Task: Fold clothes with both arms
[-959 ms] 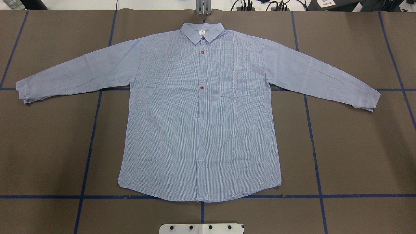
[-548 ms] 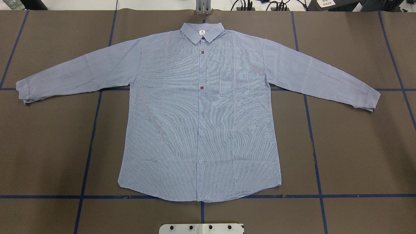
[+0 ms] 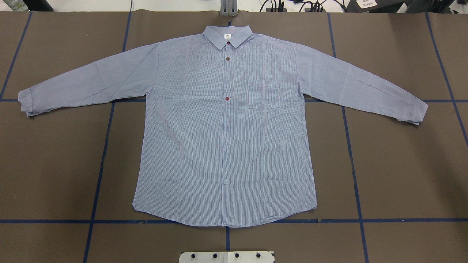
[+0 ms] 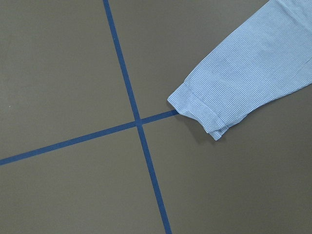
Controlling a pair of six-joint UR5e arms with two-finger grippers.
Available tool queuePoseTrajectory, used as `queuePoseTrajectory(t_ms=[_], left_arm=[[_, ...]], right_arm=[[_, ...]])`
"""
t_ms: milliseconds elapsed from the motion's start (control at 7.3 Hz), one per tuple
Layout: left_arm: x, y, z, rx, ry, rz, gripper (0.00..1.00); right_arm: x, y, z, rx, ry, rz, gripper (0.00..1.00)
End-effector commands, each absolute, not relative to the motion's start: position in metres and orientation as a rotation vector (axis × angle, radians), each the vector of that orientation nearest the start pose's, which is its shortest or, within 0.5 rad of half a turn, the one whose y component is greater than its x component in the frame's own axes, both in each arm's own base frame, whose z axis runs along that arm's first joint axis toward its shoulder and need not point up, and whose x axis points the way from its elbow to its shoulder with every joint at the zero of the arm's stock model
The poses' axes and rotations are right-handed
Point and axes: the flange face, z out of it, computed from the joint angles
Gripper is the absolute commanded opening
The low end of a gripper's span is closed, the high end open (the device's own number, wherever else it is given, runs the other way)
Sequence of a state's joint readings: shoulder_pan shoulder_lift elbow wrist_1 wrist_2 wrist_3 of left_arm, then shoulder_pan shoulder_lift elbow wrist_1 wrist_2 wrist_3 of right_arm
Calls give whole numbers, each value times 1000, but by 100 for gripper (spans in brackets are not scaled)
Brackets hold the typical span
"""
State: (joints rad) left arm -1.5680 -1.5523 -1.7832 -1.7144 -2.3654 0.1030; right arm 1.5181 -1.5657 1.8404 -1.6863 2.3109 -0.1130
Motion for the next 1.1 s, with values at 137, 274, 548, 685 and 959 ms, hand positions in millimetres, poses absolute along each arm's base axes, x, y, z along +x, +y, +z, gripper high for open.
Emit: queuePoseTrajectory(t_ms=[137, 274, 548, 685, 959], left_arm=[[-62, -504, 538, 387, 752, 241, 100], [-62, -504, 537, 389, 753, 242, 100], [-62, -504, 537, 391, 754, 244, 100], [-62, -502, 540, 386, 755, 243, 100], [-62, -500, 543, 380, 755, 242, 100]], right_arm=[[-12, -519, 524, 286, -773, -251, 100], [-41, -524, 534, 281, -796, -176, 100], [-91, -523, 568, 261, -863, -30, 100], [-119, -521, 586, 277, -879, 24, 100], [-165, -500, 610, 291, -870, 103, 94]])
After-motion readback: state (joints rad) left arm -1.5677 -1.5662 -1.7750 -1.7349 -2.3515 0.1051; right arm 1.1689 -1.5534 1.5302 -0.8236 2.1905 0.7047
